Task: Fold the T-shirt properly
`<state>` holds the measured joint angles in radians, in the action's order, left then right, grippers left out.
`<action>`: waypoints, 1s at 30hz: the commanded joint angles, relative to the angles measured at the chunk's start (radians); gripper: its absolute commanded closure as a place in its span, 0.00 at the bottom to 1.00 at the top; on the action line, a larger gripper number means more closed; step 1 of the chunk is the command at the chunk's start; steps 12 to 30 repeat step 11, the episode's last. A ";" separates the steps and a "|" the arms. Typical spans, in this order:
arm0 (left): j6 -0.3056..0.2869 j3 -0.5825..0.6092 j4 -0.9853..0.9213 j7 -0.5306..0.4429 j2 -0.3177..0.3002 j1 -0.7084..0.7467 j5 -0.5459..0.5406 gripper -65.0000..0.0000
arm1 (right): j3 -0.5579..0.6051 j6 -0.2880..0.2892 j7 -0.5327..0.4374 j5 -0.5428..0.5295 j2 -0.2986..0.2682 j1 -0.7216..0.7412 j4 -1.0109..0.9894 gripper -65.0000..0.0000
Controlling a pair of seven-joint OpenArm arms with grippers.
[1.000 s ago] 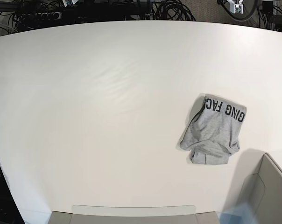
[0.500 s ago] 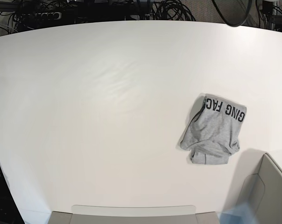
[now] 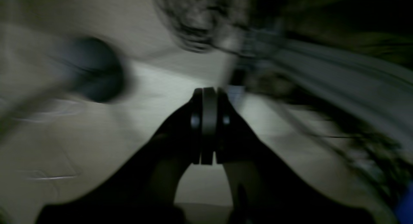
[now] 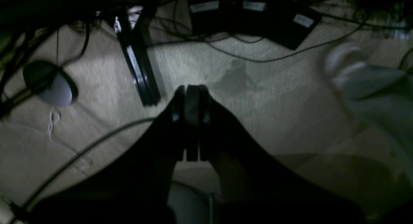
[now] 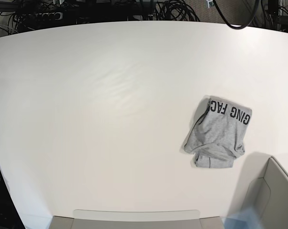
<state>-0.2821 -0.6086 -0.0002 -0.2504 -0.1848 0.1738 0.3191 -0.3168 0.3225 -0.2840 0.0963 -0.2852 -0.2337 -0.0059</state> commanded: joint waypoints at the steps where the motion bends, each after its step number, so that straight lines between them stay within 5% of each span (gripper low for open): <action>1: 0.020 0.002 0.000 0.023 -0.003 0.003 0.022 1.00 | 0.003 -0.056 -0.028 -0.003 -0.018 0.021 0.006 1.00; 7: 0.106 0.000 0.000 0.092 0.003 -0.024 0.071 0.99 | 0.003 -0.398 -0.027 0.109 0.004 0.053 0.006 1.00; 11: 0.105 0.000 0.000 0.096 0.005 -0.030 0.070 0.97 | 0.003 -0.546 -0.025 0.211 0.024 0.083 0.006 1.00; 30: 0.105 0.000 0.000 0.096 0.005 -0.030 0.070 0.97 | 0.003 -0.546 -0.025 0.211 0.024 0.083 0.006 1.00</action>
